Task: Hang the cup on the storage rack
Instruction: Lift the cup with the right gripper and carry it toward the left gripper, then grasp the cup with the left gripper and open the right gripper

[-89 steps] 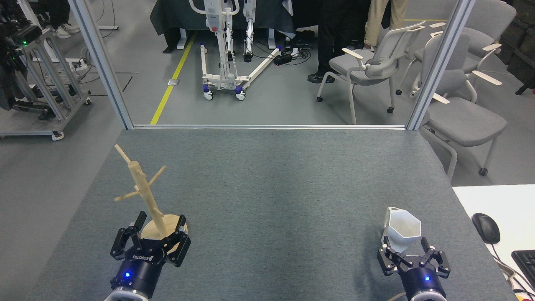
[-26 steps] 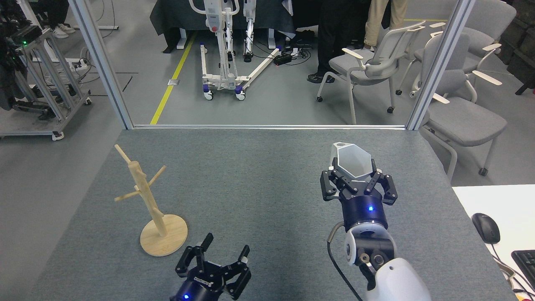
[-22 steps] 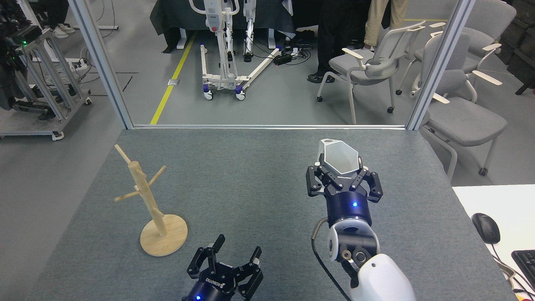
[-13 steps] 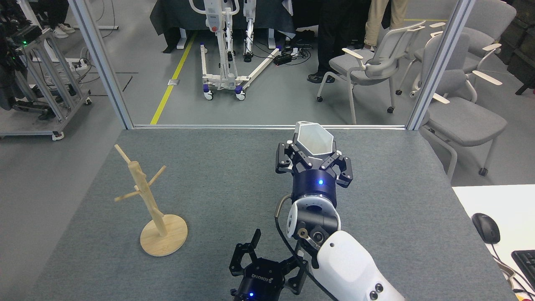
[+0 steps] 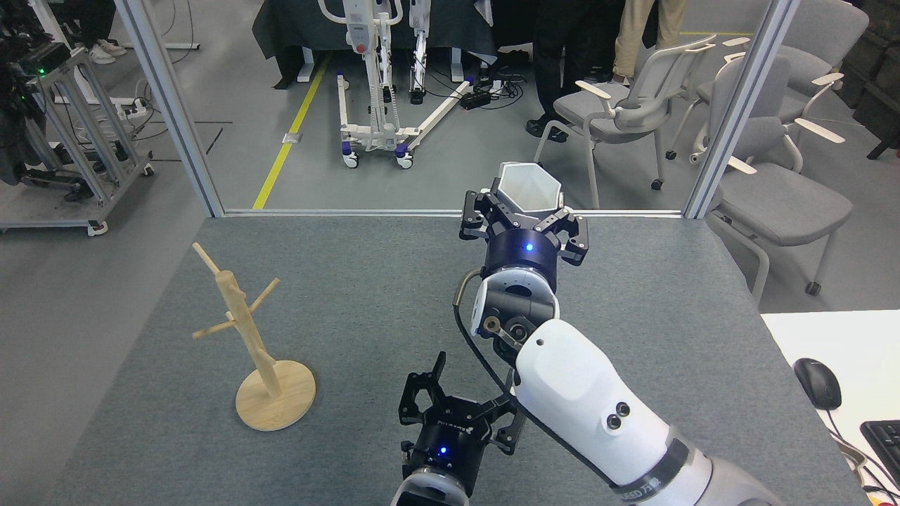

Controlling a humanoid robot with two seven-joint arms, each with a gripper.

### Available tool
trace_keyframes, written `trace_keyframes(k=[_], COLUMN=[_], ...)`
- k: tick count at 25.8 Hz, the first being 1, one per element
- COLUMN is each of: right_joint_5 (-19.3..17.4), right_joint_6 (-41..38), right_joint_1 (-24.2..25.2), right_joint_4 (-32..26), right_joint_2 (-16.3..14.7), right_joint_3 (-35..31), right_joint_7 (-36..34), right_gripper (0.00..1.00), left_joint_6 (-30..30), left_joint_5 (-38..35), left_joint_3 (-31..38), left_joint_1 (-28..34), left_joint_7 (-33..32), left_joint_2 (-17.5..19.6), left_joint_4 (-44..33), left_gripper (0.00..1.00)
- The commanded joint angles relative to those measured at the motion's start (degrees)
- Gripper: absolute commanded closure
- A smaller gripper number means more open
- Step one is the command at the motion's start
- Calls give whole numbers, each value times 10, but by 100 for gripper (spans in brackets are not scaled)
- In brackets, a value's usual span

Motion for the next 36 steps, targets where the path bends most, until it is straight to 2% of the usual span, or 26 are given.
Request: trace_keyframes(k=[1,6,11,18,26,36], right_joint_5=[2,5,55,58,71,86], right_joint_6=[0,0,0,0,0,0], right_joint_1=[-14,-17,-10,3,16,27], right_joint_4=[3,3,3,3,-4,-6], right_joint_2=[-1,0,3,17,32,41], right_joint_3=[-2,-2,-3,-3,-2,-1], right_joint_7=[25,41,41,42,41,42], right_gripper=[100,100,100,100,100,100], left_joint_6=[6,18,15,8,-36,-41], left_joint_5=[1,2,6,11,46,50], left_joint_3=[2,6,0,-1,-1,-1], left_joint_1=[-30,-67,-117,-156,-191,-225], left_joint_7=[1,30,22,21,21,21], left_joint_2=[-2,-3,-7,-8,-8,-9], left_joint_4=[20,30,49,57,101,140], left_gripper=[1,1,5,11,10,10])
